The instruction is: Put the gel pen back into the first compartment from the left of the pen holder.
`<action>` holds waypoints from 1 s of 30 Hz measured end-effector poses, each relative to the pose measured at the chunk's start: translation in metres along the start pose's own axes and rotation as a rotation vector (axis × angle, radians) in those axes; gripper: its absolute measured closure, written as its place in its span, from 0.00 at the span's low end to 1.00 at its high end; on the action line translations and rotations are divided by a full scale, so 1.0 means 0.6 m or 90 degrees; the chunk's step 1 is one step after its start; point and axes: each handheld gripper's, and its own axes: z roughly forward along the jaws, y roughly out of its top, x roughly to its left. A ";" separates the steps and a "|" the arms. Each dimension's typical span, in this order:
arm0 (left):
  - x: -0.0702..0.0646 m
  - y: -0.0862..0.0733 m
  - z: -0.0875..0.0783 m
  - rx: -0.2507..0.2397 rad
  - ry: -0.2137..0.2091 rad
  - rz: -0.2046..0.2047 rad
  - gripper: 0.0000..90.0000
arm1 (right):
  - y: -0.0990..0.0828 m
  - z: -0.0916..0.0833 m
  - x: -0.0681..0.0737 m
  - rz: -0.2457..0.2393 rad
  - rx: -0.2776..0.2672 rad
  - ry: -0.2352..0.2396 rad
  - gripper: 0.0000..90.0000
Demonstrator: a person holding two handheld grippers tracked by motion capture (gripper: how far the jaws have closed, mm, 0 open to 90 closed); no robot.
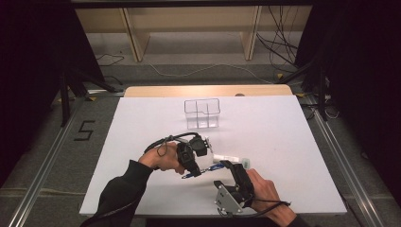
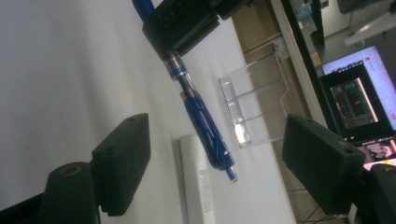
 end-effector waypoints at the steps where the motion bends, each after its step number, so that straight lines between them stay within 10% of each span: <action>1: -0.001 0.000 0.000 -0.001 -0.002 0.000 0.88 | 0.002 0.001 0.004 -0.002 0.004 -0.005 0.28; 30: -0.010 0.003 0.002 0.014 -0.013 0.001 0.88 | 0.030 0.036 0.043 -0.168 0.028 -0.040 0.60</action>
